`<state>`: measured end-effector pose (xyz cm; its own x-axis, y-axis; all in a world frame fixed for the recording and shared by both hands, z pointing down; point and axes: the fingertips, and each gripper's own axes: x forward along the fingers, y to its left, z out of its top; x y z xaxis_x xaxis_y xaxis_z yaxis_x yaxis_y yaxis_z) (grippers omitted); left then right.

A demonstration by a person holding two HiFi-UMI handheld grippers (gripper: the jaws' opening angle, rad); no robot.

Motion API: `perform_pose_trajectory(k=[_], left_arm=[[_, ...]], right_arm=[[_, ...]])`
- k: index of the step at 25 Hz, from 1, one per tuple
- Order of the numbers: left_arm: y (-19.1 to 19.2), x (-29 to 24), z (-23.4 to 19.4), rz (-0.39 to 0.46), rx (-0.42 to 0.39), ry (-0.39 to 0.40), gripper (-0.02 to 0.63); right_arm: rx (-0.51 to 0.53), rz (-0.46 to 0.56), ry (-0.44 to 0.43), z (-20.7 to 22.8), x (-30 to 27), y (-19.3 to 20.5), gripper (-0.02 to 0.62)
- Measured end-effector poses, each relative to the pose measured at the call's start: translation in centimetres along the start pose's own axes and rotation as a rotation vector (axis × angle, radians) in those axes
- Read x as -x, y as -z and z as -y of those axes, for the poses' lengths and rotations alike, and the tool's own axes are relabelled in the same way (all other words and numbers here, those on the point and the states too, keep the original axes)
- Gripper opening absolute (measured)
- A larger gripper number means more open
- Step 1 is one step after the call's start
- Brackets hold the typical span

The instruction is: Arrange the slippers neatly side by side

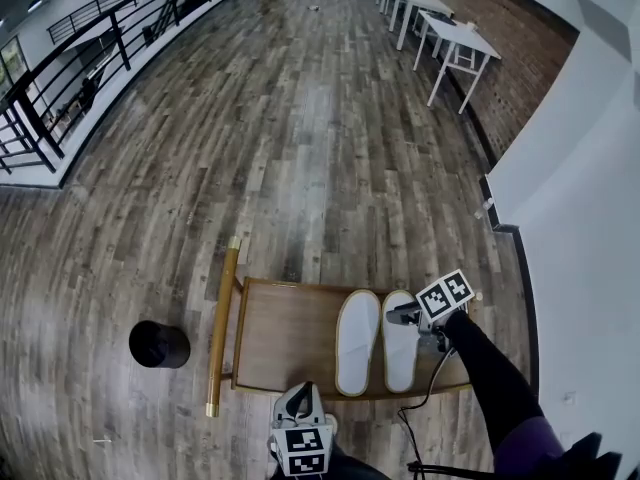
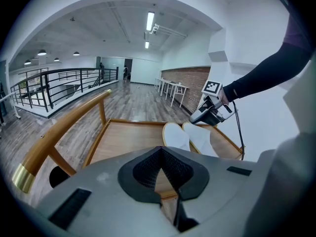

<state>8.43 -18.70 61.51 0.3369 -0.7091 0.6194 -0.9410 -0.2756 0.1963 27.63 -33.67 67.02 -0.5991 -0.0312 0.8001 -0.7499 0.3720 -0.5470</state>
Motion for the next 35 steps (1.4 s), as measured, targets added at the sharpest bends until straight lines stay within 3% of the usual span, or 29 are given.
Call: perform_pose_trajectory(k=[5, 9, 13, 21, 22, 24, 35], left_arm=[[-0.5, -0.3, 1.2, 0.006, -0.017, 0.031, -0.002], [-0.5, -0.3, 1.7, 0.003, -0.024, 0.046, -0.002], [-0.3, -0.4, 1.4, -0.003, -0.027, 0.044, -0.002], [-0.4, -0.3, 1.0, -0.001, -0.020, 0.034, -0.002], [-0.4, -0.3, 1.0, 0.000, -0.018, 0.033, -0.002], [-0.5, -0.3, 0.9, 0.001, -0.016, 0.031, -0.002], [-0.5, -0.1, 0.8, 0.009, -0.014, 0.031, -0.002]], right_arm=[[-0.105, -0.005, 0.172, 4.7, 3.0, 3.2, 0.123], [-0.193, 0.004, 0.241, 6.4, 3.1, 5.6, 0.123], [-0.260, 0.061, 0.224, 6.4, 2.0, 6.0, 0.123], [-0.268, 0.024, 0.231, 5.6, 0.1, 6.9, 0.120], [-0.273, 0.019, 0.236, 5.6, 0.0, 6.9, 0.115], [-0.277, 0.011, 0.242, 5.5, 0.0, 6.9, 0.020], [-0.327, 0.025, 0.190, 3.9, -1.4, 6.1, 0.020]])
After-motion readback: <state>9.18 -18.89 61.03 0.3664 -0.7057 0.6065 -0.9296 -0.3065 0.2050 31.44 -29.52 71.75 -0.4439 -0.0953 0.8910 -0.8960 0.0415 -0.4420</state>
